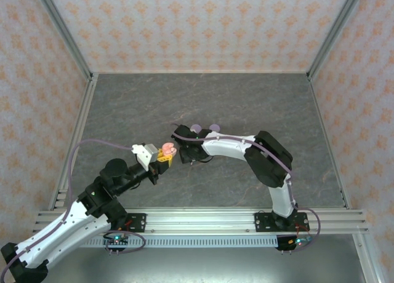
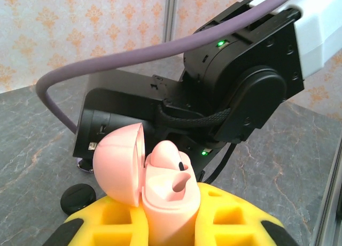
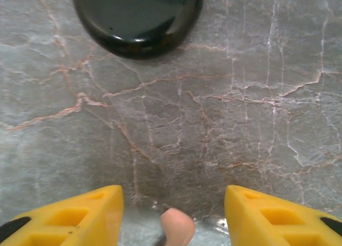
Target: Insert the wireless bluetooth earbuds into the charging case
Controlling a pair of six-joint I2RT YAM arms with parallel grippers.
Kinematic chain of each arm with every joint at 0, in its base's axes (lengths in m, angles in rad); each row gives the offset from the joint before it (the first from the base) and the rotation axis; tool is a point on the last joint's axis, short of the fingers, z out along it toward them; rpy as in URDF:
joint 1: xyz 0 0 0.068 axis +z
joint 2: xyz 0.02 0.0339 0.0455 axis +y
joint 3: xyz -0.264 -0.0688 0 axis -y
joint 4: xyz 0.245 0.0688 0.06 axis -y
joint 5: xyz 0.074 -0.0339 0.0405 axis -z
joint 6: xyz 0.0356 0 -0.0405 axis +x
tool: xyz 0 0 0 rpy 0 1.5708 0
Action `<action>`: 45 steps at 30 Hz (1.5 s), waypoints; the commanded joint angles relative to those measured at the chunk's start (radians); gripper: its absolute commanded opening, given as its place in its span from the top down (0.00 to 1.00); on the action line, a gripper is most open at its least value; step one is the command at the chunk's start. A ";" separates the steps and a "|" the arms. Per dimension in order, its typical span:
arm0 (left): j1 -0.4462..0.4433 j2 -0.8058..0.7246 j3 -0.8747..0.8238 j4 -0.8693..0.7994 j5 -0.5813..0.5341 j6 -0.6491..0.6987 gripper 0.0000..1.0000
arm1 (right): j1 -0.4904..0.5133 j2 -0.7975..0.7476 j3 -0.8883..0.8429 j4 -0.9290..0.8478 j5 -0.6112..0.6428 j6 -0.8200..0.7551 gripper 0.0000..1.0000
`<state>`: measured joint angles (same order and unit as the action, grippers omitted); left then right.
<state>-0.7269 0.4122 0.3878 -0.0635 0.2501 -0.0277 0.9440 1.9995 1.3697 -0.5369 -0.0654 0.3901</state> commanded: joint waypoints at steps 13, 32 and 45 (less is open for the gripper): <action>-0.003 0.017 -0.009 0.043 -0.007 -0.006 1.00 | 0.012 0.024 0.019 -0.117 -0.029 0.002 0.63; -0.003 0.057 0.005 0.064 0.000 -0.011 1.00 | 0.041 -0.011 -0.001 -0.170 0.006 -0.010 0.70; -0.004 0.063 -0.006 0.100 0.029 -0.019 1.00 | 0.035 -0.220 -0.062 -0.085 0.045 -0.087 0.76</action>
<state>-0.7269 0.4683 0.3840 -0.0322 0.2546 -0.0303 0.9752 1.9148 1.3193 -0.6209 -0.0586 0.3527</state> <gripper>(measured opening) 0.153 0.238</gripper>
